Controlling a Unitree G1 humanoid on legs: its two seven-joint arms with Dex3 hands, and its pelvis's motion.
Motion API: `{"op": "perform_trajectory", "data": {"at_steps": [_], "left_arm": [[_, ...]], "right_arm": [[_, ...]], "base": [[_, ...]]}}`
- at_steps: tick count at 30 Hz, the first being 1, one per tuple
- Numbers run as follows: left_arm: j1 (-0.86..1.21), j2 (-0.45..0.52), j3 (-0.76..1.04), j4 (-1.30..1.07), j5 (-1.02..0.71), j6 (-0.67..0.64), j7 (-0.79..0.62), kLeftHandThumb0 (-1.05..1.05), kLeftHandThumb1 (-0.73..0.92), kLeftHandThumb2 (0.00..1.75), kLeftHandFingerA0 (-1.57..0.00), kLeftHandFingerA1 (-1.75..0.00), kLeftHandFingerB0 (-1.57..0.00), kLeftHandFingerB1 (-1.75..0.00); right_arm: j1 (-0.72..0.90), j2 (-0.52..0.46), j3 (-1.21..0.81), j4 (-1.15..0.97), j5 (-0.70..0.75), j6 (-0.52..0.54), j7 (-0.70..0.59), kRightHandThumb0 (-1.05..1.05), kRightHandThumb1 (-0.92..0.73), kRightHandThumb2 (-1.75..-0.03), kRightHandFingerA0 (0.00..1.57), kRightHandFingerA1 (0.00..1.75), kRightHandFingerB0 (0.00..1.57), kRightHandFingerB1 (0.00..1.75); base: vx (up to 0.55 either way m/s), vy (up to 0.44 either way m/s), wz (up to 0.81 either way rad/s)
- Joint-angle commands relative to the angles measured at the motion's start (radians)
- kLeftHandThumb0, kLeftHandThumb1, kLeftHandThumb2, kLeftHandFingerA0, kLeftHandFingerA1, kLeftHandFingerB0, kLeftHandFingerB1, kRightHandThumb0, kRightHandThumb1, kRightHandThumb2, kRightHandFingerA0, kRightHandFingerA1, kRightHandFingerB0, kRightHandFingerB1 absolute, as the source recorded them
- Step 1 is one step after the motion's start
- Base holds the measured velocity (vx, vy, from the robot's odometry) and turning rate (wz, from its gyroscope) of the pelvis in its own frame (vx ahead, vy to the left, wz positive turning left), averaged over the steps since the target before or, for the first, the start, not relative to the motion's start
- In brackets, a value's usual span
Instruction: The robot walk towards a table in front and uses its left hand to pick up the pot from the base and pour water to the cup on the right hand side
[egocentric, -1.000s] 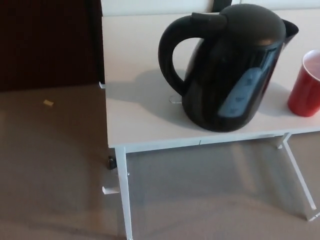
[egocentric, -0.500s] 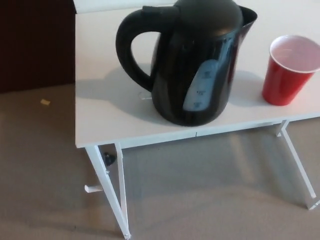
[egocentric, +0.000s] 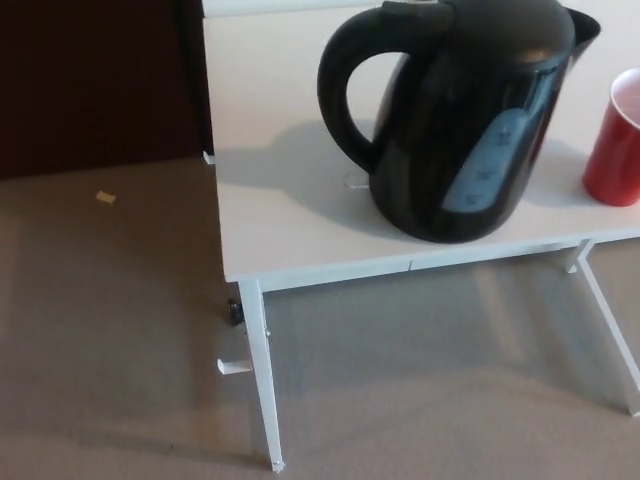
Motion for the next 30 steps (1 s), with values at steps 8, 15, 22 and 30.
{"op": "perform_trajectory", "data": {"at_steps": [8,15,22,30], "left_arm": [[-0.018,0.003,0.003,-0.001,-0.014,0.003,0.004,0.11,0.56,0.57,-0.42,-0.42,-0.37,-0.38],[-0.018,0.013,-0.002,-0.008,-0.014,0.025,-0.021,0.09,0.67,0.59,-0.44,-0.42,-0.35,-0.37],[-0.011,0.007,0.004,-0.022,-0.032,0.038,-0.073,0.06,0.48,0.89,-0.36,-0.57,-0.24,-0.51],[-0.006,-0.006,0.007,-0.040,-0.043,0.036,-0.071,0.06,0.46,0.88,-0.34,-0.57,-0.26,-0.52]], "right_arm": [[-0.009,-0.015,-0.011,-0.017,0.015,0.033,-0.017,-0.18,-0.44,-0.55,0.57,0.48,0.42,0.40],[-0.006,-0.013,-0.003,-0.026,0.007,0.030,-0.008,-0.21,-0.43,-0.57,0.54,0.48,0.42,0.41],[0.003,-0.016,-0.012,-0.036,0.017,0.038,-0.012,-0.16,-0.46,-0.55,0.53,0.47,0.41,0.40],[-0.009,-0.027,-0.001,-0.037,0.002,0.039,-0.019,-0.20,-0.43,-0.56,0.57,0.48,0.42,0.41]], "base": [[-0.02,-0.087,0.02],[0.00,0.000,0.00],[0.00,0.000,0.00],[0.00,0.000,0.00]]}}
